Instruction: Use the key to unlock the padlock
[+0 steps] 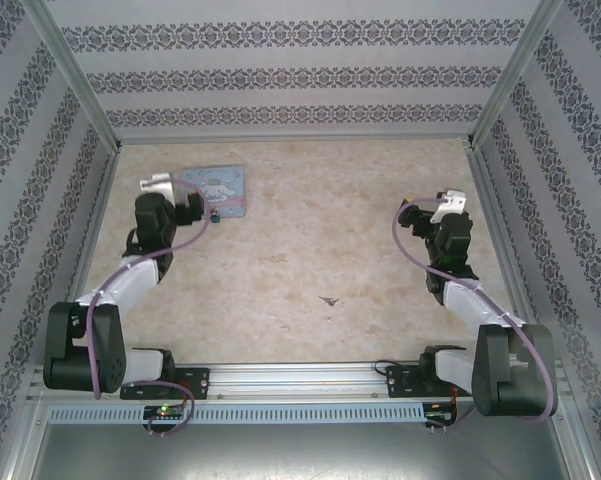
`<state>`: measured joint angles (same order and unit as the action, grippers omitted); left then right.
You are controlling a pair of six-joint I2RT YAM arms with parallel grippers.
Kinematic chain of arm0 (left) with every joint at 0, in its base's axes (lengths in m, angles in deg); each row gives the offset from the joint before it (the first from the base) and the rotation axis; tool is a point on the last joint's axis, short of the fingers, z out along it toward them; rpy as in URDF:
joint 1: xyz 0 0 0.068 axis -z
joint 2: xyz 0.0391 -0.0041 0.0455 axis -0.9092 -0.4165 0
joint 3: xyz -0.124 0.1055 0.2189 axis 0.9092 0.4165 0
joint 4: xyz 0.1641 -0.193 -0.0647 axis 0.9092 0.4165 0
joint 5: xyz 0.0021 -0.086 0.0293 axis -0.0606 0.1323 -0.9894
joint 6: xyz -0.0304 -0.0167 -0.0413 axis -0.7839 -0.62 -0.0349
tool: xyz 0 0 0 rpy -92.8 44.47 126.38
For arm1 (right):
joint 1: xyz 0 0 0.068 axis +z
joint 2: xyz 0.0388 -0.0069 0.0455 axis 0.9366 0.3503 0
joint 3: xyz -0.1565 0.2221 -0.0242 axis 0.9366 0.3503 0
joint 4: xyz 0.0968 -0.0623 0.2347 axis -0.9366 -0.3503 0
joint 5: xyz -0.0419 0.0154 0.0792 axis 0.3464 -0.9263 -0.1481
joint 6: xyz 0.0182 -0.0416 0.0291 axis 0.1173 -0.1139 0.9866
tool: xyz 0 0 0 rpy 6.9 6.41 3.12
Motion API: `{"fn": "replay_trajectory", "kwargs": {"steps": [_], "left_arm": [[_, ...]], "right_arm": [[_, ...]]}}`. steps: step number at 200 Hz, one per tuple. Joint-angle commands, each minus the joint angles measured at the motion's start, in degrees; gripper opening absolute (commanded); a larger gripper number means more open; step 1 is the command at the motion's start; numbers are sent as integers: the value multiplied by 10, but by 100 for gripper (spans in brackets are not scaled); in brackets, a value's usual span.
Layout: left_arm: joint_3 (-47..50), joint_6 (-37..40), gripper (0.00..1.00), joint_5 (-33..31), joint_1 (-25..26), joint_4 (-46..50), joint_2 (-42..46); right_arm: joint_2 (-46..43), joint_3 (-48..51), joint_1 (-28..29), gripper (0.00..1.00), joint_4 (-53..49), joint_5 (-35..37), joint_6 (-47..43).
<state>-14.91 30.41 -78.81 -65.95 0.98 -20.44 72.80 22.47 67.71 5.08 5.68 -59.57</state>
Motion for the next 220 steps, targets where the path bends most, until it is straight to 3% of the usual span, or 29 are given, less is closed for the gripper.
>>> {"fn": "replay_trajectory", "kwargs": {"steps": [1,18,42,109,159,187,220], "left_arm": [[-124,-62,99,3,-23,176,-51],[-211,-93,99,52,-43,246,-117],[-323,-120,100,120,-64,324,-209],[-540,-122,100,203,-75,447,-398],[-556,-157,100,253,-69,441,-445],[-533,-164,100,273,-40,420,-443],[-492,-173,100,287,16,383,-423]], "right_arm": [[8,-85,-3,98,-91,-45,93],[31,-137,-15,98,-150,-109,147],[82,-163,-50,98,-110,-250,211],[144,-187,-34,98,-156,-332,266],[141,-151,1,98,-177,-301,282],[155,-144,24,98,-194,-260,281],[193,-150,31,98,-174,-316,291]]}}
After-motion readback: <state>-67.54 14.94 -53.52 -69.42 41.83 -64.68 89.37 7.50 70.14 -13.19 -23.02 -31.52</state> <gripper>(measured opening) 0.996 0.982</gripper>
